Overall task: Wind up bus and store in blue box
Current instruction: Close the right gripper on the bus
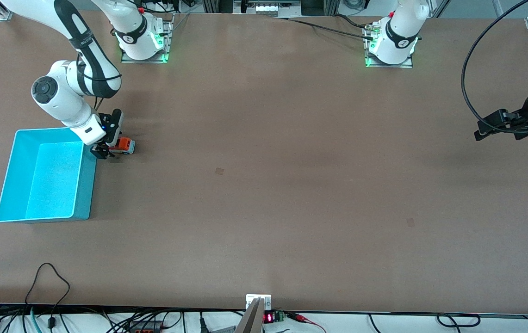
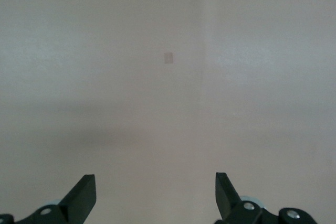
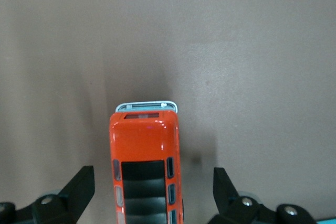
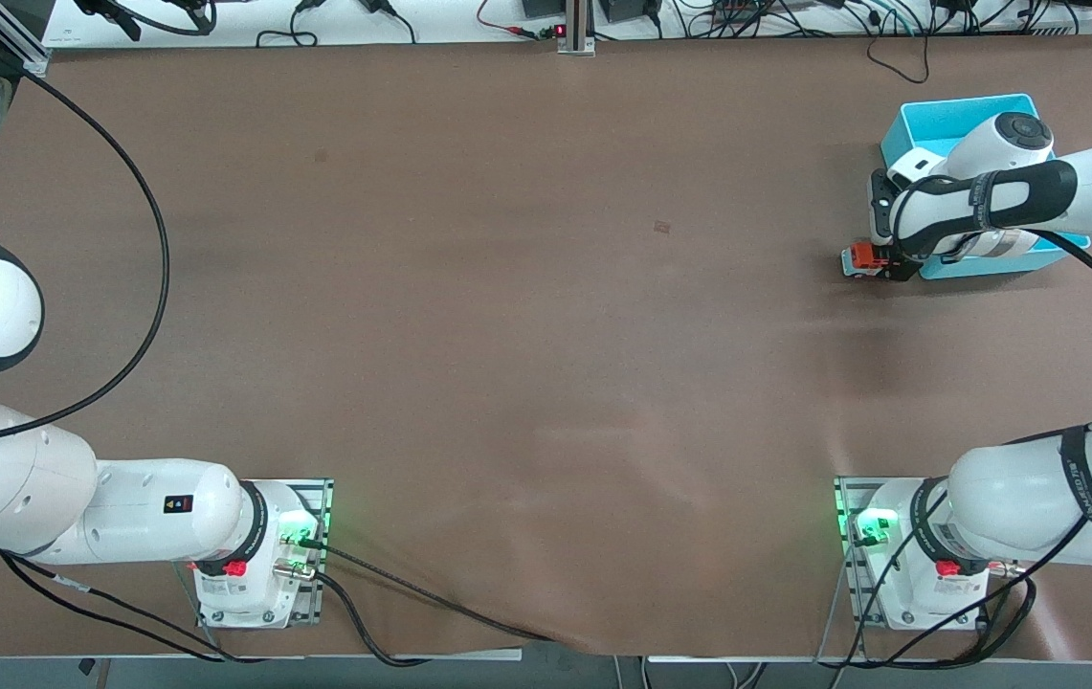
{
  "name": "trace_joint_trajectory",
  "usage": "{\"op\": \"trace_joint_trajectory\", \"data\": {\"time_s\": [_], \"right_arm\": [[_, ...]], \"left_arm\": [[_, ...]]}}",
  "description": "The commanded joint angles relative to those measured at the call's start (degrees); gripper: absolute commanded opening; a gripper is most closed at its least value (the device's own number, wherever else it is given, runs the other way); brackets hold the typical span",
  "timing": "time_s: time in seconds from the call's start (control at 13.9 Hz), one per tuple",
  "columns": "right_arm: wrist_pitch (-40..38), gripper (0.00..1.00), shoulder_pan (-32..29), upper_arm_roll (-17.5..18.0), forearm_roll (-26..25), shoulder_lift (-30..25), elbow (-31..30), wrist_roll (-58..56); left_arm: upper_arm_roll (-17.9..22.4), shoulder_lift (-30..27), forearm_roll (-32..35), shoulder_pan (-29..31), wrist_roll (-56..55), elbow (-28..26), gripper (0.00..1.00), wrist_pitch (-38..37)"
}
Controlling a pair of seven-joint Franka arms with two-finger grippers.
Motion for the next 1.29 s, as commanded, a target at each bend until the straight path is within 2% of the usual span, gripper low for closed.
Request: {"op": "trace_joint_trajectory", "data": {"time_s": [0.0, 0.14, 0.22, 0.29, 0.5, 0.65, 0.79, 1.0, 1.22], "right_arm": [[1.36, 0.87, -1.43, 1.05, 0.23, 0.94, 0.17, -1.41], [1.53, 0.31, -2.05, 1.14, 0.76, 0.67, 0.26, -0.01], [1.44, 0.13, -1.96, 1.14, 1.02, 0.5, 0.34, 2.44], [1.27, 0.03, -1.87, 1.22, 0.94, 0.24, 0.34, 6.11], [1.0, 0.0, -1.87, 4.29, 0.94, -0.9, 1.3, 20.25], [0.83, 0.0, -1.79, 8.94, 0.94, -2.31, 3.41, 36.21], [0.21, 0.0, -1.35, 11.67, 0.94, -4.15, 5.52, 50.64], [-8.62, 0.0, -1.43, 11.07, 1.2, -4.6, 13.23, 59.39], [-16.81, 0.0, -1.43, 6.95, 1.29, -3.81, 19.83, 68.44]], "left_arm": [[-0.19, -0.63, 0.49, 0.12, 0.94, 0.33, 1.0, -1.04], [-0.19, -0.63, 0.59, 0.12, 0.94, 0.24, 1.0, -1.65], [-0.19, -0.63, 0.59, 0.12, 0.85, 0.24, 1.0, -1.65], [-0.28, -0.72, 0.59, 0.03, 0.85, 0.24, 1.0, -1.65], [-0.1, -0.63, 0.59, 0.12, 0.94, 0.33, 1.0, -1.57], [-0.1, -0.63, 0.59, 0.12, 0.94, 0.33, 1.0, -1.57], [-0.1, -0.63, 0.59, 0.12, 0.94, 0.33, 1.0, -1.48], [-0.19, -0.63, 0.67, -0.05, 0.94, 0.42, 1.0, -1.21], [-0.28, -0.63, 0.59, -0.05, 0.94, 0.5, 1.0, -1.21]]}}
